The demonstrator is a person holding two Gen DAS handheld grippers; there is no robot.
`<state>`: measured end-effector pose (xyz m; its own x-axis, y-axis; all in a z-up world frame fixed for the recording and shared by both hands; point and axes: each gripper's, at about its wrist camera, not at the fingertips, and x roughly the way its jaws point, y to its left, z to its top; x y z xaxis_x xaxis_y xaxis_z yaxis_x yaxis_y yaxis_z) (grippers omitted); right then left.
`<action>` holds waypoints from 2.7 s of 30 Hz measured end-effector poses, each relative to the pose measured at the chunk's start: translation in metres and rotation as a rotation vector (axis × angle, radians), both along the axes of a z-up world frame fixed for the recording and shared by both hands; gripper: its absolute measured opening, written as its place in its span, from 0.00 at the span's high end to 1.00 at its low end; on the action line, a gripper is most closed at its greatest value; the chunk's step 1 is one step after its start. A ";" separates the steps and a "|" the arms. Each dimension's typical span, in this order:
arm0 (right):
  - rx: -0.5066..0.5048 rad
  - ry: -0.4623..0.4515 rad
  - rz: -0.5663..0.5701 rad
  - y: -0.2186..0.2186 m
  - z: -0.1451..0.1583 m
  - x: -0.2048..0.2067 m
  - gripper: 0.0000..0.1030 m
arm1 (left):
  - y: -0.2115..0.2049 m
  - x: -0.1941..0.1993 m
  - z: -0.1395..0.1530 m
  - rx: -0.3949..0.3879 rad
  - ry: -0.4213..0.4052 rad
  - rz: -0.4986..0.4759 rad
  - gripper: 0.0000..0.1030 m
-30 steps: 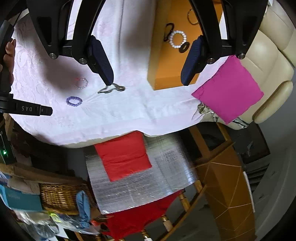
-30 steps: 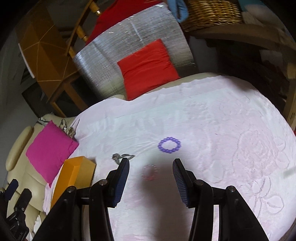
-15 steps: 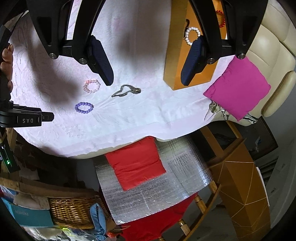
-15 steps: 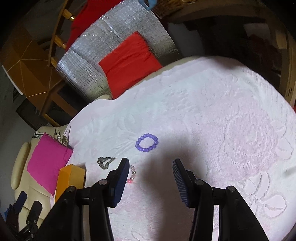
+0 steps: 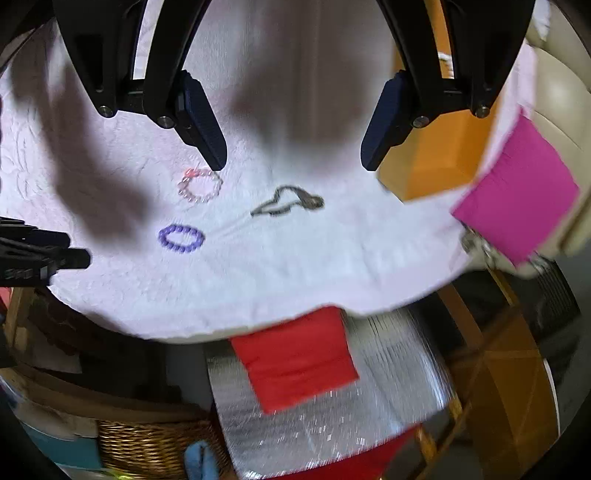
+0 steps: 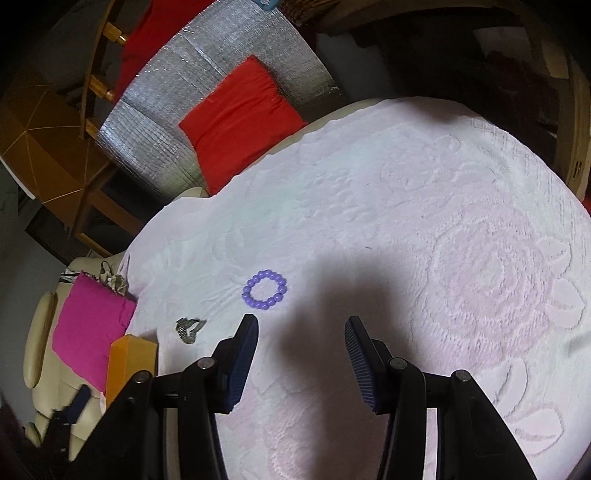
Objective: Organize jewelry
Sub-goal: 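Move both tools back toward the remaining jewelry, then grasp the pink bead bracelet with the right gripper while the left gripper grasps the silver watch, then lift and carry the watch and pink bracelet over the orange box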
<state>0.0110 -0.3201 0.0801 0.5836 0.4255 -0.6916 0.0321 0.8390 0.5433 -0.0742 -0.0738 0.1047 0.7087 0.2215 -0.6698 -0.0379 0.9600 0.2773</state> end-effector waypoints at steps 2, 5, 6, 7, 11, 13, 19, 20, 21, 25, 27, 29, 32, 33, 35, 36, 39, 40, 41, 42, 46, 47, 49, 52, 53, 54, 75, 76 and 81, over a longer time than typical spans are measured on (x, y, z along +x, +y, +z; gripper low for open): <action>0.009 0.009 0.013 0.001 -0.004 0.006 0.49 | 0.011 0.010 -0.016 -0.033 0.031 0.010 0.26; 0.032 0.027 0.040 0.005 -0.011 0.014 0.49 | 0.033 0.022 -0.040 -0.100 0.082 0.051 0.27; 0.043 0.034 0.054 0.009 -0.015 0.018 0.49 | 0.038 0.024 -0.044 -0.119 0.085 0.057 0.27; 0.048 0.038 0.068 0.013 -0.016 0.020 0.49 | 0.043 0.026 -0.048 -0.137 0.085 0.063 0.27; 0.053 0.052 0.165 0.044 -0.026 0.028 0.49 | 0.054 0.030 -0.052 -0.166 0.071 0.069 0.27; 0.035 0.049 0.207 0.061 -0.027 0.028 0.49 | 0.059 0.031 -0.053 -0.168 0.065 0.074 0.27; -0.033 0.046 0.270 0.105 -0.036 0.029 0.49 | 0.080 0.039 -0.059 -0.226 0.073 0.116 0.27; -0.051 0.046 0.268 0.111 -0.038 0.030 0.49 | 0.081 0.040 -0.060 -0.229 0.071 0.118 0.27; -0.063 0.044 0.264 0.114 -0.039 0.030 0.50 | 0.083 0.041 -0.060 -0.236 0.066 0.123 0.27; -0.136 0.026 0.252 0.128 -0.048 0.033 0.62 | 0.087 0.047 -0.059 -0.248 0.042 0.135 0.26; -0.198 0.006 0.252 0.136 -0.053 0.031 0.69 | 0.089 0.050 -0.058 -0.255 0.028 0.143 0.27; -0.271 -0.028 0.262 0.141 -0.052 0.028 0.79 | 0.092 0.056 -0.059 -0.267 0.021 0.149 0.27; -0.329 -0.060 0.273 0.141 -0.052 0.025 0.91 | 0.095 0.065 -0.062 -0.308 0.020 0.152 0.27; -0.325 -0.061 0.271 0.139 -0.053 0.025 0.91 | 0.096 0.069 -0.063 -0.339 0.019 0.154 0.27; -0.314 -0.058 0.265 0.133 -0.051 0.024 0.91 | 0.096 0.077 -0.064 -0.386 0.013 0.152 0.27; -0.305 -0.054 0.264 0.130 -0.051 0.023 0.91 | 0.096 0.081 -0.064 -0.409 0.009 0.148 0.27; -0.283 -0.035 0.267 0.122 -0.053 0.021 0.91 | 0.093 0.096 -0.065 -0.440 0.000 0.154 0.27; -0.279 -0.033 0.269 0.124 -0.054 0.022 0.91 | 0.094 0.103 -0.067 -0.457 0.002 0.160 0.27; -0.273 -0.031 0.273 0.123 -0.054 0.021 0.91 | 0.094 0.106 -0.068 -0.467 0.006 0.164 0.27; -0.269 -0.030 0.277 0.122 -0.054 0.021 0.91 | 0.096 0.113 -0.071 -0.490 0.019 0.177 0.27; -0.260 -0.022 0.280 0.121 -0.055 0.020 0.91 | 0.107 0.130 -0.079 -0.579 0.042 0.236 0.27; -0.257 -0.020 0.279 0.120 -0.055 0.020 0.91 | 0.109 0.132 -0.080 -0.594 0.040 0.243 0.27; -0.251 -0.013 0.277 0.121 -0.055 0.021 0.91 | 0.111 0.136 -0.080 -0.618 0.031 0.257 0.27; -0.250 -0.012 0.277 0.121 -0.056 0.022 0.91 | 0.109 0.141 -0.081 -0.606 0.030 0.259 0.44; -0.248 -0.011 0.277 0.121 -0.056 0.021 0.91 | 0.108 0.142 -0.081 -0.589 0.035 0.253 0.52; -0.247 -0.011 0.276 0.120 -0.056 0.020 0.91 | 0.105 0.144 -0.083 -0.554 0.048 0.250 0.61; -0.103 -0.012 0.247 0.101 -0.034 0.006 0.91 | 0.074 0.088 -0.036 -0.480 0.020 0.026 0.84; -0.082 -0.006 0.241 0.097 -0.034 0.005 0.91 | 0.072 0.084 -0.033 -0.474 0.016 0.017 0.84; 0.001 0.010 0.205 0.081 -0.031 0.002 0.91 | 0.068 0.063 -0.019 -0.462 -0.004 -0.022 0.84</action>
<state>0.0135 -0.2391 0.0489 0.4775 0.5353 -0.6968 -0.1341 0.8281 0.5443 -0.0108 -0.0058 0.0853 0.7128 -0.1143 -0.6920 -0.0164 0.9836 -0.1795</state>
